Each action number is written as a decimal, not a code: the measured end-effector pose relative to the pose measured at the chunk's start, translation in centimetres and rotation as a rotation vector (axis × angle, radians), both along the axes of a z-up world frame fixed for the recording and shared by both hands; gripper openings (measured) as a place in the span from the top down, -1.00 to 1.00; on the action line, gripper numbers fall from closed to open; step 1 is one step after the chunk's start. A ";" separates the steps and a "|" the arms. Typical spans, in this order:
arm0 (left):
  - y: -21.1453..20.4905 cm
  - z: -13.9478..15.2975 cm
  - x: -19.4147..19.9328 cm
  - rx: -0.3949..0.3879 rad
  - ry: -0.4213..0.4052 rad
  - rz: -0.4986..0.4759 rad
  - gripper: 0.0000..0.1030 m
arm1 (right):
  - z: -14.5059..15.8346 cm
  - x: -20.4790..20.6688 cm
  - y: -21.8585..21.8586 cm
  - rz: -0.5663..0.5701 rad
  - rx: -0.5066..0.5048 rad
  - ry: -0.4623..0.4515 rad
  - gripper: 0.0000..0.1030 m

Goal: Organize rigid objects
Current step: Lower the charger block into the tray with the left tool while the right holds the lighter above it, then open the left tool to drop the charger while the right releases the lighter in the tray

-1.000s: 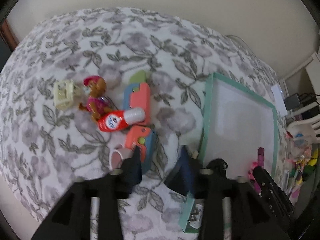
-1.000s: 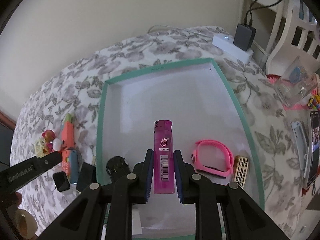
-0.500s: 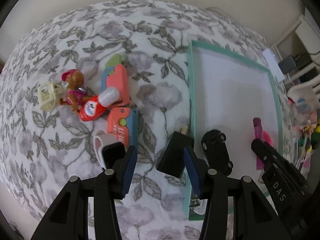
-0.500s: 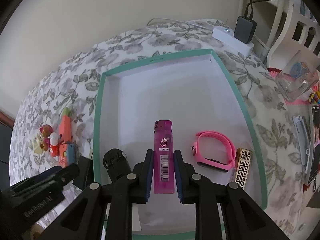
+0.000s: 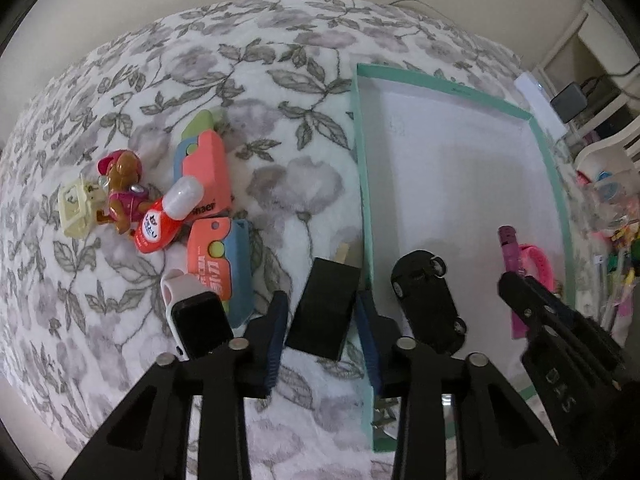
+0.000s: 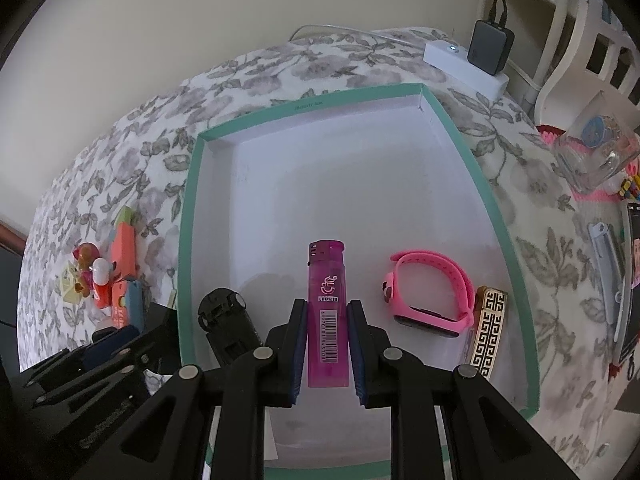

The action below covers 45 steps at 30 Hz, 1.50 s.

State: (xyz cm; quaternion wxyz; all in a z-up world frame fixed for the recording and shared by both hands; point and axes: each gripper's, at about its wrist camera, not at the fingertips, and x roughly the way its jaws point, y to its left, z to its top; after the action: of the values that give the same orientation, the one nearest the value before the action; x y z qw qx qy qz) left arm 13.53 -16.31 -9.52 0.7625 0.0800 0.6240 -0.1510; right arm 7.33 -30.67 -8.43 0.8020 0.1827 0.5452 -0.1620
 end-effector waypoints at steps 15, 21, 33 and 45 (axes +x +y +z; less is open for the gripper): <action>-1.6 -2.7 1.6 0.031 -0.032 0.012 0.41 | -0.8 0.1 0.0 0.000 0.006 0.025 0.59; -1.6 -3.5 1.7 0.032 -0.026 0.021 0.41 | -1.0 0.0 -0.2 -0.004 0.010 0.029 0.59; 0.8 1.7 2.3 -0.079 -0.142 0.097 0.41 | -0.4 -0.1 -0.9 -0.036 0.012 -0.008 0.59; -5.1 2.7 0.6 -0.204 -0.170 -0.017 0.41 | -0.3 -1.2 -3.7 -0.137 -0.011 -0.043 0.58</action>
State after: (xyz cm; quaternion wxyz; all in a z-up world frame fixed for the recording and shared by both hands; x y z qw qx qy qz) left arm 14.11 -21.39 -6.79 0.8155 0.0198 0.5378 -0.2128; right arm 6.18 -34.34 -8.75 0.8016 0.2185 0.5131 -0.2155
